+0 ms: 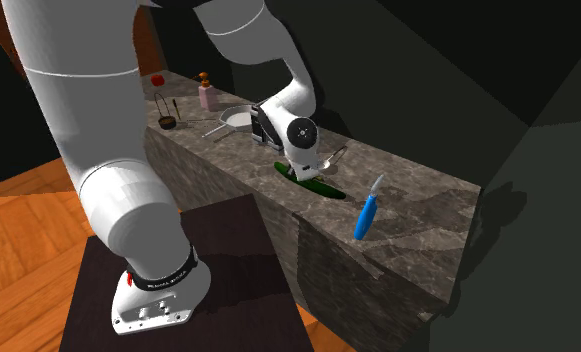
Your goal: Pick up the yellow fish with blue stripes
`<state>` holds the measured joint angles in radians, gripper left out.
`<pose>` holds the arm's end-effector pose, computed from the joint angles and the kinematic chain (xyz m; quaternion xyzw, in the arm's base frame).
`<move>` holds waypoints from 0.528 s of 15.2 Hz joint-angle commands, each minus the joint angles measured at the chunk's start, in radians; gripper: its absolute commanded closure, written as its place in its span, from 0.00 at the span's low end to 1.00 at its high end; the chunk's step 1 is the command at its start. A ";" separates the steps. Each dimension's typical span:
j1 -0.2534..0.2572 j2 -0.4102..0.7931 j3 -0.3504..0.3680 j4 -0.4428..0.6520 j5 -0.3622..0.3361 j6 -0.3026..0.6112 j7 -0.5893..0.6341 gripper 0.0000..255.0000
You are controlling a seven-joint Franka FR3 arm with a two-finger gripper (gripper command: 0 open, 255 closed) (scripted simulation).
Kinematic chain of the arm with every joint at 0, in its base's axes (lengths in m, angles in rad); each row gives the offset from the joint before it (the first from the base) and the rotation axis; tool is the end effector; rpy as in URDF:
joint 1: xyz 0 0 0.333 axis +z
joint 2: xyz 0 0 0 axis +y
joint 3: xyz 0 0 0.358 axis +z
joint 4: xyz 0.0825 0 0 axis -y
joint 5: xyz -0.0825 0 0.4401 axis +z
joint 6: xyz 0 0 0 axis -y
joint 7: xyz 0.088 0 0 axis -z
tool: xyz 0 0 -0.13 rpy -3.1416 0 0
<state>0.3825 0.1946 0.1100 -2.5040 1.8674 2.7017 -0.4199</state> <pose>0.4270 0.2058 0.1630 -0.8504 0.3927 0.0188 0.3497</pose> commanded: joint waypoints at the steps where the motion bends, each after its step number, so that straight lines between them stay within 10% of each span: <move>1: 0.002 0.088 0.000 0.070 0.118 -0.019 -0.065 0.00; 8: 0.038 0.359 -0.002 0.307 0.421 -0.097 -0.181 0.00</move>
<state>0.4154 0.5157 0.1098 -2.2279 2.2432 2.6211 -0.5836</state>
